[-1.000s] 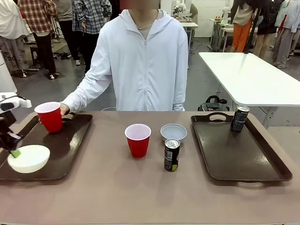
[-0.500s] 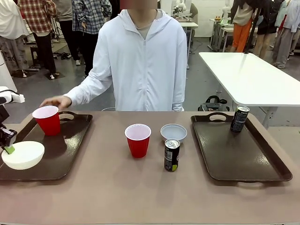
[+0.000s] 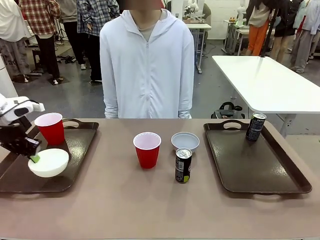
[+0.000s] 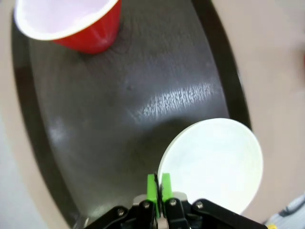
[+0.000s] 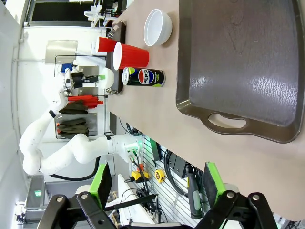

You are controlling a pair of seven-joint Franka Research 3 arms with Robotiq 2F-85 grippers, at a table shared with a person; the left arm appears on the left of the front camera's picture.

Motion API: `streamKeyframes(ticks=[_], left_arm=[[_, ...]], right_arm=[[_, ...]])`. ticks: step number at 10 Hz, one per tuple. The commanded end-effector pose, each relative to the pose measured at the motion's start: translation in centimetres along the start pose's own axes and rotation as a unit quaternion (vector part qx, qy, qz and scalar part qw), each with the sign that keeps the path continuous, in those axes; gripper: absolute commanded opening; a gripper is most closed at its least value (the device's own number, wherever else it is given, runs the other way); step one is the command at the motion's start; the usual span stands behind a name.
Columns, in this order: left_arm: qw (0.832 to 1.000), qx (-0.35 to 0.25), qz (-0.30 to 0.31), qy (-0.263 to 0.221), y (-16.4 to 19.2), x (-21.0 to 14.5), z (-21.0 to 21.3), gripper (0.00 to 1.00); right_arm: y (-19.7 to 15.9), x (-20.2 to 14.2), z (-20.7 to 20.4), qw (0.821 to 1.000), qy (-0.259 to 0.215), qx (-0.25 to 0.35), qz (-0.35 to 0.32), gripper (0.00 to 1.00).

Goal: Prepare tableware on both trays.
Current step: Pick up a Picnic Bowl from the table and place it on a Handle tray.

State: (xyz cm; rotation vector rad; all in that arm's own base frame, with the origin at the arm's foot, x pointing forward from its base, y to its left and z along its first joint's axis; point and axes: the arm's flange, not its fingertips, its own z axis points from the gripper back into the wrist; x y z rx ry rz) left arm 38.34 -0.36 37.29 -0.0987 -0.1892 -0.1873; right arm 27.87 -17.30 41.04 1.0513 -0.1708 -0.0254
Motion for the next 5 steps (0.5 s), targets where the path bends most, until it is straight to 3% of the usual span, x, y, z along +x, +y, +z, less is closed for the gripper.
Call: streamKeyframes(ticks=[1,3,4,5], left_arm=[[1.000,0.006,0.013,-0.006,-0.9,0.0,-2.6,0.00],[1.000,0.012,0.015,-0.007,-1.5,0.9,-3.6,0.00],[1.000,0.016,0.013,-0.003,-1.5,0.9,-4.0,0.07],[1.000,0.018,0.016,-0.001,-1.5,0.8,-3.9,0.64]], right_arm=[[0.0,0.0,0.0,1.000,-0.002,0.006,0.004,1.00],[0.0,0.0,0.0,1.000,-0.002,0.006,0.004,1.00],[0.0,0.0,0.0,1.000,-0.002,0.006,0.004,1.00],[0.0,0.0,0.0,1.000,-0.002,0.006,0.004,1.00]])
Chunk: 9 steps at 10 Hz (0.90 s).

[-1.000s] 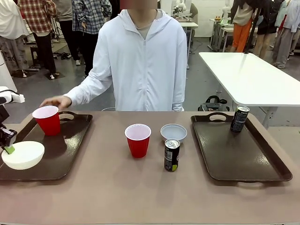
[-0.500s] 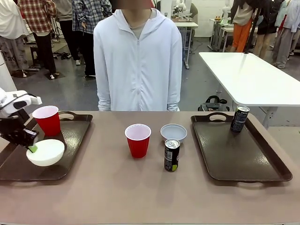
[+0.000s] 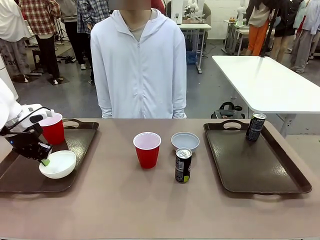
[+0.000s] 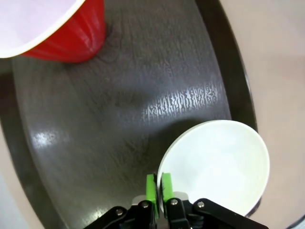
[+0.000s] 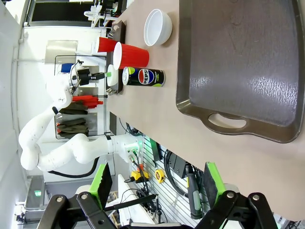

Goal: Prepare tableware on both trays.
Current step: Pick up a Picnic Bowl from the table and place it on a Handle tray.

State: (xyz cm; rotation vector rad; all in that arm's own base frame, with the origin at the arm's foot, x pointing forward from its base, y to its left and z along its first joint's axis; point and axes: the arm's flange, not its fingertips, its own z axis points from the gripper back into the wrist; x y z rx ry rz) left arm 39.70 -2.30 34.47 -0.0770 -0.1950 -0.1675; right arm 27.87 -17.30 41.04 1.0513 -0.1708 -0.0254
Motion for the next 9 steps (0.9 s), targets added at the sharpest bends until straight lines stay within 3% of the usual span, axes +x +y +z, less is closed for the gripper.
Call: streamKeyframes(ticks=[1,2,3,4,5,6,7,8,9], left_arm=[[1.000,0.008,0.009,-0.001,0.0,-0.3,-0.2,0.27],[1.000,0.009,0.011,-0.004,0.1,-0.4,0.3,0.84],[1.000,0.012,0.008,-0.004,0.0,-0.8,0.9,0.47],[1.000,0.012,0.002,-0.002,-0.3,-1.0,1.5,1.00],[1.000,0.016,-0.005,0.000,-0.6,-1.3,2.3,0.46],[1.000,0.015,-0.013,0.003,-0.9,-1.8,3.0,1.00],[1.000,0.018,-0.025,0.008,-1.3,-2.2,4.1,0.66],[0.999,0.026,-0.030,0.008,-1.6,-2.6,5.1,1.00],[0.999,0.030,-0.032,0.006,-1.8,-2.8,6.0,0.86]], right_arm=[[0.0,0.0,0.0,1.000,-0.002,0.006,0.004,1.00],[0.0,0.0,0.0,1.000,-0.002,0.006,0.004,1.00],[0.0,0.0,0.0,1.000,-0.002,0.006,0.004,1.00],[0.0,0.0,0.0,1.000,-0.002,0.006,0.004,1.00],[0.0,0.0,0.0,1.000,-0.002,0.006,0.004,1.00],[0.0,0.0,0.0,1.000,-0.002,0.006,0.004,1.00],[0.0,0.0,0.0,1.000,-0.002,0.006,0.004,1.00],[0.0,0.0,0.0,1.000,-0.002,0.006,0.004,1.00],[0.0,0.0,0.0,1.000,-0.002,0.006,0.004,1.00]])
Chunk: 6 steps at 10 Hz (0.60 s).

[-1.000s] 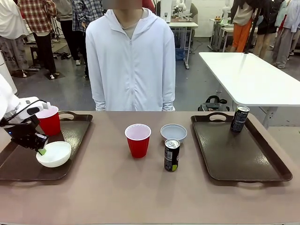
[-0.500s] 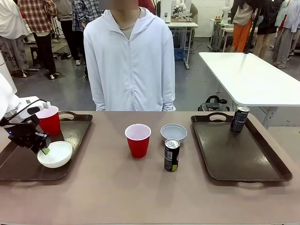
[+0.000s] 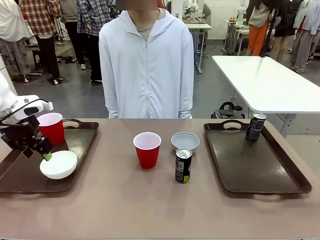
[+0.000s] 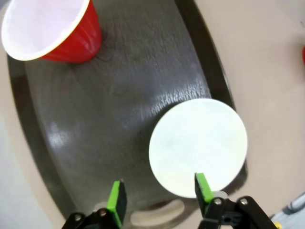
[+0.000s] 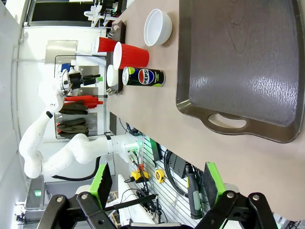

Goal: Prepare tableware on both trays.
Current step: Pick up a Picnic Bowl from the table and place it on a Handle tray.

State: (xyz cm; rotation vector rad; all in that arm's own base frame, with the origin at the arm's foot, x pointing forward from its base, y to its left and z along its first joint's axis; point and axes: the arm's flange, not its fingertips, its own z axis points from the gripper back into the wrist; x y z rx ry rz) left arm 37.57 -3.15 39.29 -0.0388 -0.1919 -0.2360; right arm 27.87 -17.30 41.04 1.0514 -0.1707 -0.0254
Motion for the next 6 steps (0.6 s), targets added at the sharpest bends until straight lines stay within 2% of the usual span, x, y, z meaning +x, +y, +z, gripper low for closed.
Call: streamKeyframes(ticks=[1,3,5,6], left_arm=[[1.000,0.017,-0.002,0.002,-0.5,-2.2,1.5,1.00],[1.000,0.018,-0.013,0.000,-0.8,-3.1,3.3,1.00],[1.000,0.023,0.008,0.000,-0.7,-3.7,3.3,1.00],[1.000,0.010,-0.015,-0.004,-0.7,-1.2,3.8,1.00]], right_arm=[[0.0,0.0,0.0,1.000,-0.002,0.006,0.004,1.00],[0.0,0.0,0.0,1.000,-0.002,0.006,0.004,1.00],[0.0,0.0,0.0,1.000,-0.002,0.006,0.004,1.00],[0.0,0.0,0.0,1.000,-0.002,0.006,0.004,1.00]])
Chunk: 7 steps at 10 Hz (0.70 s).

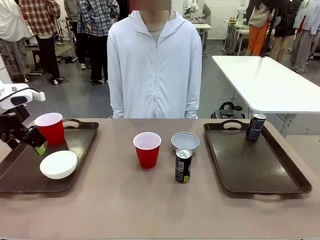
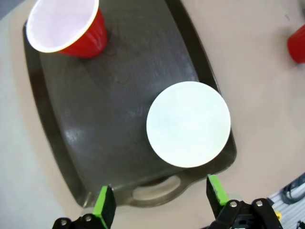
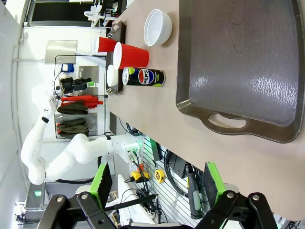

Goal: Prepare tableware on both trays.
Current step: Pick up a Picnic Bowl from the table and place it on a Handle tray.

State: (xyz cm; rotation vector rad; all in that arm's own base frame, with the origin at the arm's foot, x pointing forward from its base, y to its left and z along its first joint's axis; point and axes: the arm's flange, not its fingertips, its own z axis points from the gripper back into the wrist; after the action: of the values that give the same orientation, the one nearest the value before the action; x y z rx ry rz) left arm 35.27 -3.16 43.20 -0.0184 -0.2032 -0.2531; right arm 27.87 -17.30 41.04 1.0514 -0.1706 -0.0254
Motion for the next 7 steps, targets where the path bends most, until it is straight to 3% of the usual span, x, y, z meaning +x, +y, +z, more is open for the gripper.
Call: streamKeyframes(ticks=[1,5,6,7], left_arm=[[1.000,0.000,-0.005,0.000,0.0,0.2,-0.5,1.00],[1.000,-0.001,-0.001,0.003,-0.1,0.0,-0.2,1.00],[0.990,-0.140,0.008,0.011,2.3,2.1,1.5,1.00],[0.975,-0.221,0.017,0.025,4.9,3.6,2.8,1.00]], right_arm=[[0.0,0.0,0.0,1.000,-0.002,0.006,0.004,1.00],[0.0,0.0,0.0,1.000,-0.002,0.006,0.004,1.00],[0.0,0.0,0.0,1.000,-0.002,0.006,0.004,1.00],[0.0,0.0,0.0,1.000,0.000,0.000,0.000,1.00]])
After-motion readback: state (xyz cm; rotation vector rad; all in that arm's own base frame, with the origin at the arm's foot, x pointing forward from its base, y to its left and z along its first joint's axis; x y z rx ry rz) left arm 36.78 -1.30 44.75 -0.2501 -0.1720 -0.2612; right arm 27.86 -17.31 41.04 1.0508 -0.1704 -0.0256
